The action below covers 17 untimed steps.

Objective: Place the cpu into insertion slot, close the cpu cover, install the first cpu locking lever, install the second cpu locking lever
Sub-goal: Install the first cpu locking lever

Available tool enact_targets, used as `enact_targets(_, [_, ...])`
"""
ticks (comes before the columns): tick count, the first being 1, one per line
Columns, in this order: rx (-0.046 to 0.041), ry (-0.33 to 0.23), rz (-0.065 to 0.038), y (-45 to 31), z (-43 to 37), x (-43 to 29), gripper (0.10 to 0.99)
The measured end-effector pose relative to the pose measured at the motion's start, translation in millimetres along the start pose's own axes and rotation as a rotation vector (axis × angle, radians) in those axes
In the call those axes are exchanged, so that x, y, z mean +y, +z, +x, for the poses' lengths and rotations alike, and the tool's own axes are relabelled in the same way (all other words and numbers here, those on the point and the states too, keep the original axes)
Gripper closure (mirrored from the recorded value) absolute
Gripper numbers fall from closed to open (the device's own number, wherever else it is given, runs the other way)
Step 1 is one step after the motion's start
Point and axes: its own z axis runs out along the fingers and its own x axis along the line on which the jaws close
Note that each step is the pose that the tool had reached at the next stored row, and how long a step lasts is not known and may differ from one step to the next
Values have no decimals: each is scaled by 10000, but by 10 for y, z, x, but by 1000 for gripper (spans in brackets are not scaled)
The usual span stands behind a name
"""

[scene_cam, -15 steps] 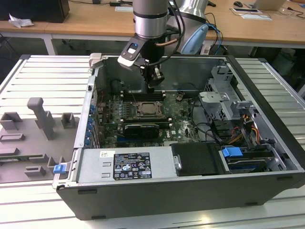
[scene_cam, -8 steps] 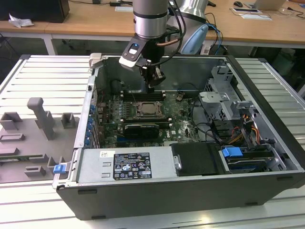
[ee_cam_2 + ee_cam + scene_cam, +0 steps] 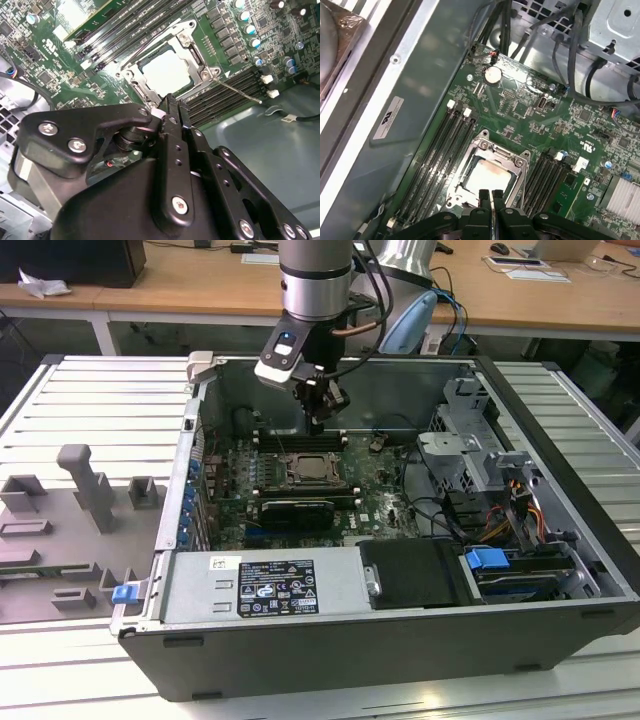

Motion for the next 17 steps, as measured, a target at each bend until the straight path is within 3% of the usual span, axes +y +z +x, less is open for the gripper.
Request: enact_targets(17, [59,-1195,-34,0,0,0,925])
